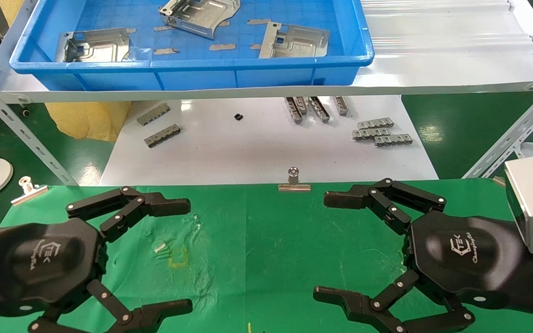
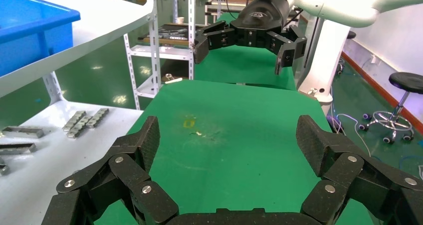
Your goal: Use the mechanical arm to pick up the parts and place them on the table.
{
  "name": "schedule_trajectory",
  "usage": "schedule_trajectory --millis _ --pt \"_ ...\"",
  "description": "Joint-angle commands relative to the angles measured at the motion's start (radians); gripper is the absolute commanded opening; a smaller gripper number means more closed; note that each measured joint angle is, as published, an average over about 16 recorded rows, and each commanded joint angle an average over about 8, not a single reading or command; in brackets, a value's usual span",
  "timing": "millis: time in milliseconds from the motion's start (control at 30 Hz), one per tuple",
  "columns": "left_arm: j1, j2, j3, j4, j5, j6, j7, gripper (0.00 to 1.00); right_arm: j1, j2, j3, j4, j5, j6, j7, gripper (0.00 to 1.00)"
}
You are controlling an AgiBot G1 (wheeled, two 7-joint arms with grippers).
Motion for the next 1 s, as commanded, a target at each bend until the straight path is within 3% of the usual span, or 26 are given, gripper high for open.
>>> schedule_trajectory --millis 33,1000 --pt "0.000 0.000 0.000 0.000 0.000 0.000 0.000 1.00 0.000 0.000 0.000 0.000 0.000 0.000 0.000 0.00" --pt "0.000 0.000 0.000 0.000 0.000 0.000 0.000 1.00 0.000 0.000 0.000 0.000 0.000 0.000 0.000 0.00"
